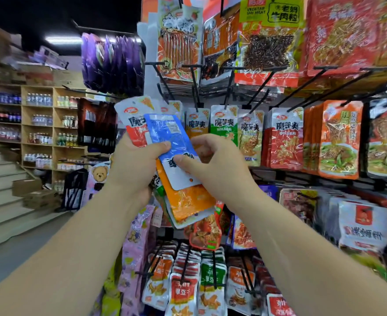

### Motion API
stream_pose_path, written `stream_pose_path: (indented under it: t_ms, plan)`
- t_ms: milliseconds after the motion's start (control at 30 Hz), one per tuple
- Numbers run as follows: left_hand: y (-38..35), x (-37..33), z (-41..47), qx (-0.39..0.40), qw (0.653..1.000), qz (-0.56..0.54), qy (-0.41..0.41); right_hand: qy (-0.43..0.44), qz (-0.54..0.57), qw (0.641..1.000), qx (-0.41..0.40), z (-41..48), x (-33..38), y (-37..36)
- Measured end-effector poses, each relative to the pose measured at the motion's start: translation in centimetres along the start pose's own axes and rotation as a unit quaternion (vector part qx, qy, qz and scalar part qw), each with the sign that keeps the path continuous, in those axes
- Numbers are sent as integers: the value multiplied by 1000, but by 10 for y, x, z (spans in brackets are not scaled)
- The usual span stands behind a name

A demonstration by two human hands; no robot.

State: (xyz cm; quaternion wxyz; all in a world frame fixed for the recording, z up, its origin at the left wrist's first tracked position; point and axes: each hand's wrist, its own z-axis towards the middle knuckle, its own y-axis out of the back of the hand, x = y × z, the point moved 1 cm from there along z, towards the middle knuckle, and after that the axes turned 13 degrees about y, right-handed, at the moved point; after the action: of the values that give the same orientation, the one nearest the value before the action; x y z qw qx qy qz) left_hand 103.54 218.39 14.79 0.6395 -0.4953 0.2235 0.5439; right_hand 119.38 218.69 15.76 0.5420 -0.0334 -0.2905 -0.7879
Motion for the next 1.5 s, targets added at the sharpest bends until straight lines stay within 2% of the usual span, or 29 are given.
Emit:
stream_pose_path:
  t_ms: [100,233,400,533,667,967,1100,1233,1333,1500]
  plan:
    - [15,3,-25,-23,999,-23,3,27,15,999,-24,-25,18,-15]
    - [38,6,-56,-52,998,-37,-1,-39,172,984,-16,-57,29,-43]
    - [79,22,-86,-72,995,-21,58,-80,242,967,-25,-95,30,-93]
    - [108,25,-102,-68,994,-3,88,-103,221,967,-81,-112,36,-125]
    - [129,22,-113,-70,993,1,99,-149,249,951,-109,-121,47,-142]
    - [158,21,-112,-108,989,39,98,-187,209,949,-141,-136,52,-125]
    - [147,25,-112,-138,986,36,84,-105,104,979,-141,-142,51,-113]
    - [130,27,-115,-142,987,22,69,-9,62,995,-75,-152,43,-112]
    - [123,28,-118,-136,988,9,72,-18,102,995,3,-158,25,-98]
    - [107,37,-124,-129,988,23,77,-37,245,947,202,-172,8,-78]
